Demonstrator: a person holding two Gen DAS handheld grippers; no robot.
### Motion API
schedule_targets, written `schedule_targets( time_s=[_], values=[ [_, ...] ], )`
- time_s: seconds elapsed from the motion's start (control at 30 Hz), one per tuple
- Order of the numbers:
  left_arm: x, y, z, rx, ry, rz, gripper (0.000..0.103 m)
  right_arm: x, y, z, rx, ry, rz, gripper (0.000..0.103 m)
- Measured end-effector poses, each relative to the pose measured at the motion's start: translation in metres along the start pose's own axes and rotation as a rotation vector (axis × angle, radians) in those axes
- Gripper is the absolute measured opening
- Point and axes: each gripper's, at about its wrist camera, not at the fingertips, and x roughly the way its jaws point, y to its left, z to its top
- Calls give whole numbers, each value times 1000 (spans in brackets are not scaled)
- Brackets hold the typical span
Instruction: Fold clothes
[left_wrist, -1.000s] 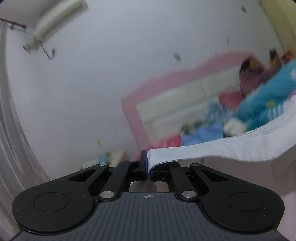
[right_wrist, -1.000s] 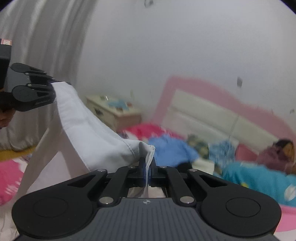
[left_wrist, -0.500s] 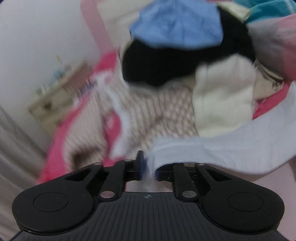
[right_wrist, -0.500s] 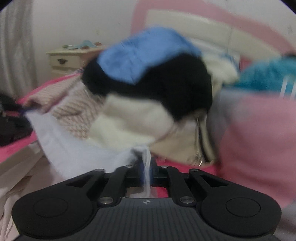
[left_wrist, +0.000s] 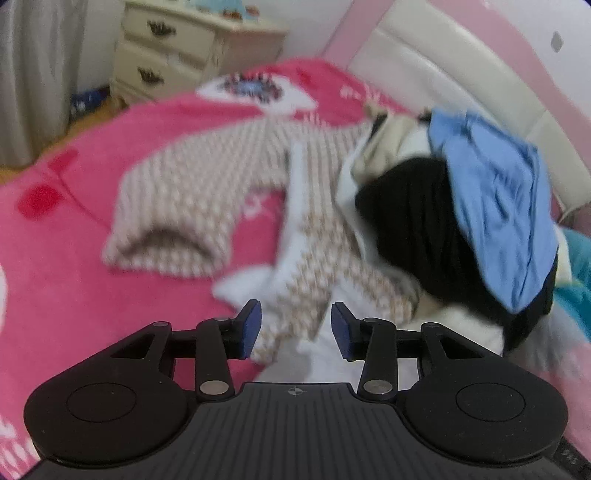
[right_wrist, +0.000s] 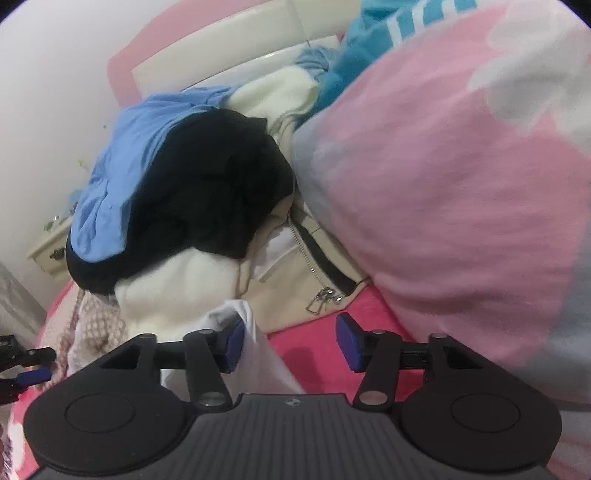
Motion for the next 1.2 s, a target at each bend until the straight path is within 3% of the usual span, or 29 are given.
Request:
schedule_targets(
  time_s=[0.07,0.13,0.3,0.43,0.57,0.7,0.77,0.87,0.97,1.07,1.2],
  values=[
    [-11,8,-4,-1,-19,7,44,10,7,2,-24,44,-13,67],
    [-23,17,-8,3,-34,15,44,13,21,1,-136,81,-53,74],
    [-54,40,-19,133,20,20,45,12,64,-16,-585,171,-296,85],
    [-98,73,-27,150,43,-41,51,-17,75,-28,-736,140,-270,95],
    [-150,113,-31,94,54,-118,52,-53,70,-25,-704,103,-149,100],
    [-206,150,-29,17,66,-173,52,-87,49,-3,-452,98,-15,101],
    [-237,162,-32,27,69,-180,53,-109,39,6,-355,72,31,101],
    [-284,179,-36,41,74,-189,61,-143,25,19,-211,34,100,101],
    [-328,196,-42,59,85,-194,66,-177,20,17,-173,50,163,101],
    [-331,199,-82,138,199,-151,66,-216,23,2,-204,124,213,101],
    [-284,190,-162,190,480,-127,66,-271,41,-60,-369,300,257,100]
  ],
)
